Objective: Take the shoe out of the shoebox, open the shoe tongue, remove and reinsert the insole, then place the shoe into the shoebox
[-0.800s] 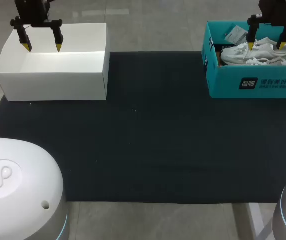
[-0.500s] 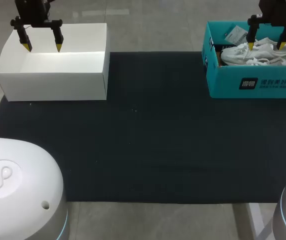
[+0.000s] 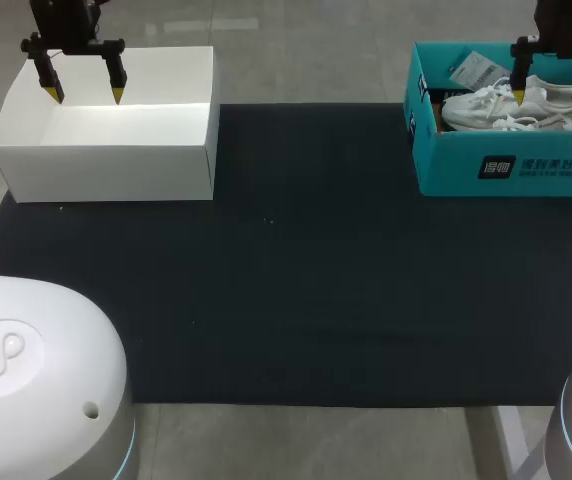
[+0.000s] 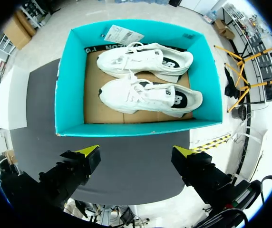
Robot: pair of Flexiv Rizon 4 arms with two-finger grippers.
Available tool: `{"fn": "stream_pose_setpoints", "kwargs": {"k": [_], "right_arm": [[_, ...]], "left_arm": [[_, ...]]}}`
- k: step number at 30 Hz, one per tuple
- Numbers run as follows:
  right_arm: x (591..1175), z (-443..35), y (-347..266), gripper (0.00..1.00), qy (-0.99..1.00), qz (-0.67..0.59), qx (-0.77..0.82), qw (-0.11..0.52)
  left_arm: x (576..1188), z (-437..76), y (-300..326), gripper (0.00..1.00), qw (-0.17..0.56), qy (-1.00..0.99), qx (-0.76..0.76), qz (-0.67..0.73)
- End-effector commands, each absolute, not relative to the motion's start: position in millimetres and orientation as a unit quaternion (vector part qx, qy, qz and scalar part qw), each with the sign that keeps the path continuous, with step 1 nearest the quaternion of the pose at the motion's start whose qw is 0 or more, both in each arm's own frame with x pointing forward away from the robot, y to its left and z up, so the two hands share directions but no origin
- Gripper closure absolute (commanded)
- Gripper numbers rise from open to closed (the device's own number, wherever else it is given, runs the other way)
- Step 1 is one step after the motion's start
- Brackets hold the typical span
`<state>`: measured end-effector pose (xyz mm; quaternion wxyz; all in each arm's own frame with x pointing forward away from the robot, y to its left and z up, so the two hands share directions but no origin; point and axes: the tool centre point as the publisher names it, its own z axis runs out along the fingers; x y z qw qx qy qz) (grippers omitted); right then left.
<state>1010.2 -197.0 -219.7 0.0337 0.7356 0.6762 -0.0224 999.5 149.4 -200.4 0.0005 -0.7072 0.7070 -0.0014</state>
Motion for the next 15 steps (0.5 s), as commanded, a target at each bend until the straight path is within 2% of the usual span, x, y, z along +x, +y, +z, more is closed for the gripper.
{"fn": "stream_pose_setpoints", "kwargs": {"k": [1, 15], "right_arm": [[1021, -234, -224, 0.0, 0.673, -0.02, 0.738, 0.028], [1048, -279, -289, 0.0, 0.627, -0.047, 0.777, 0.029]], "left_arm": [[999, -200, 150, 0.0, 0.001, 0.707, -0.707, -0.001], [999, -200, 150, 0.0, 0.001, 0.707, -0.707, -0.001]]}}
